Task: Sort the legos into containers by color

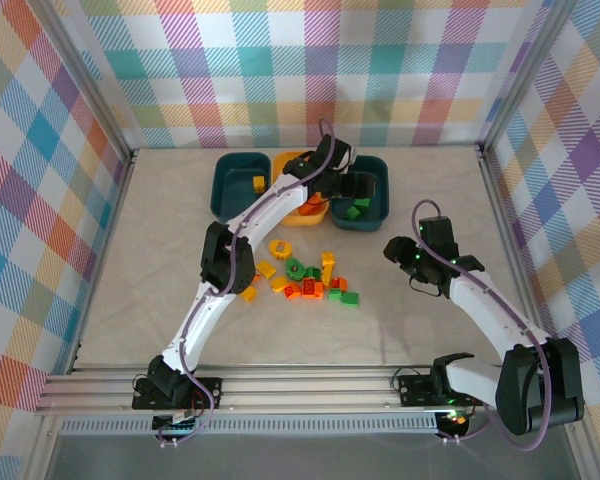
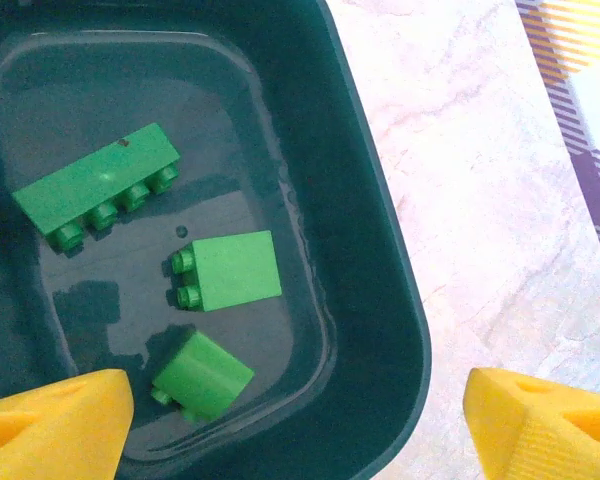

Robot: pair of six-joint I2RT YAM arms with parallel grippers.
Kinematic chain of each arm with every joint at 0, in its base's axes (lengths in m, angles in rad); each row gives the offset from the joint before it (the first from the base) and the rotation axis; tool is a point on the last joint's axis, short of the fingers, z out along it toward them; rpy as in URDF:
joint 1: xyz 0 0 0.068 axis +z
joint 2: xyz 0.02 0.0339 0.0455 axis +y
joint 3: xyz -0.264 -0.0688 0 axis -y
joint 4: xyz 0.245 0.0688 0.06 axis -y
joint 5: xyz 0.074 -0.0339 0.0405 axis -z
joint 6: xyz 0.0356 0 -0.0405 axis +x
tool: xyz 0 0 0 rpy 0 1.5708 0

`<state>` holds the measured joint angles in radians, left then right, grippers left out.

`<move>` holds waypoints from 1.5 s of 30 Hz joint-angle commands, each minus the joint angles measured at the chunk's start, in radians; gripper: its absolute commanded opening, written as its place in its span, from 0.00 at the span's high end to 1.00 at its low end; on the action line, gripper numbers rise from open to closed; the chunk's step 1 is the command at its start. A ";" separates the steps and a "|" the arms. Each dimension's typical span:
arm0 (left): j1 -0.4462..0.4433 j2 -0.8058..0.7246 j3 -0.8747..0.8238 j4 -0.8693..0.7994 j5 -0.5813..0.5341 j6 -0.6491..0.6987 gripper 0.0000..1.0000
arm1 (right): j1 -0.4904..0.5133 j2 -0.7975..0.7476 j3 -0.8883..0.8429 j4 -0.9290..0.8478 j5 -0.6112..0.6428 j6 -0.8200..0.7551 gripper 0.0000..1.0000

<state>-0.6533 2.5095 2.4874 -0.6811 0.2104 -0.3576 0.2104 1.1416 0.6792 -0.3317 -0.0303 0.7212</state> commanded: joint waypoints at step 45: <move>0.443 -0.984 -1.627 0.117 -0.142 -1.476 0.21 | 0.159 -0.035 0.026 -0.080 0.082 -0.060 0.39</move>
<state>-0.2203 1.5078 0.8543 -0.5701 0.0315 -1.8366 0.3672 1.1030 0.6994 -0.3912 0.0360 0.6720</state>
